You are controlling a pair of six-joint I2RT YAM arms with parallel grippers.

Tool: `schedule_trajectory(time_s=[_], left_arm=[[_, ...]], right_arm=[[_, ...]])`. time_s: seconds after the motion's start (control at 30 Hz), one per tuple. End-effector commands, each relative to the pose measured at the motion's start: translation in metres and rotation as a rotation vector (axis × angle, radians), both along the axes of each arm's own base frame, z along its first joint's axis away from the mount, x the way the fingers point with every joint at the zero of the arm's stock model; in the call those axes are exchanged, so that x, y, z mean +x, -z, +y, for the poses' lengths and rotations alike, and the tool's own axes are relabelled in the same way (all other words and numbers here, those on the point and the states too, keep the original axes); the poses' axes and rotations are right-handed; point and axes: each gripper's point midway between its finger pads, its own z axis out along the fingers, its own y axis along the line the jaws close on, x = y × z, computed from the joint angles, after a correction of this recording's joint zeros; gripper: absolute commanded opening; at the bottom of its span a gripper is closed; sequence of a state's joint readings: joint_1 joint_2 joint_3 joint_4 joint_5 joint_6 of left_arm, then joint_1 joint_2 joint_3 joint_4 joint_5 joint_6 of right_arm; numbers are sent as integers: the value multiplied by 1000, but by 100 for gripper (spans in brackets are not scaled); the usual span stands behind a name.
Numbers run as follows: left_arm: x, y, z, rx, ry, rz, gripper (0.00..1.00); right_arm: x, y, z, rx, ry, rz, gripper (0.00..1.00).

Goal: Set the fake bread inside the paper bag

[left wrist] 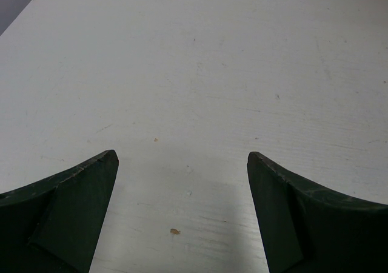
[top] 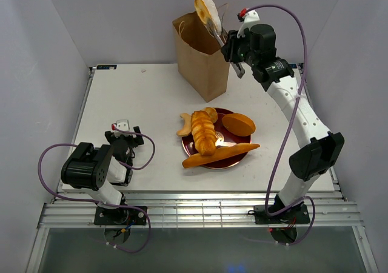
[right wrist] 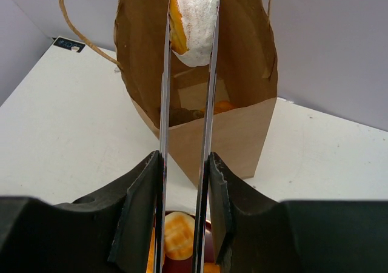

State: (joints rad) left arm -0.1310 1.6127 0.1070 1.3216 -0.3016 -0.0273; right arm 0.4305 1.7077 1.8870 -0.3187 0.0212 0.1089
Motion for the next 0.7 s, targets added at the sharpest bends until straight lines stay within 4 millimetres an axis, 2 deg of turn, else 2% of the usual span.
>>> schedule_trajectory(time_s=[0.0,0.1,0.33,0.4,0.53,0.67], left_arm=[[10,-33,-3,-30,9,-130,98],[10,-33,-3,-30,9,-128,98],[10,-33,-3,-30,9,-128,98],[9,-32,-3,-30,9,-127,98],[9,-32,-2,-30,7,-127,98],[10,-33,-3,-30,9,-128,98]], right_arm=[[-1,-48,15,67,-80,-114,19],[4,-35,21,61,-101,-86,23],[7,-17,22,51,-95,-48,40],[8,-16,22,48,-91,-46,42],[9,-16,23,49,-94,-47,52],[9,-16,24,52,-100,-45,56]])
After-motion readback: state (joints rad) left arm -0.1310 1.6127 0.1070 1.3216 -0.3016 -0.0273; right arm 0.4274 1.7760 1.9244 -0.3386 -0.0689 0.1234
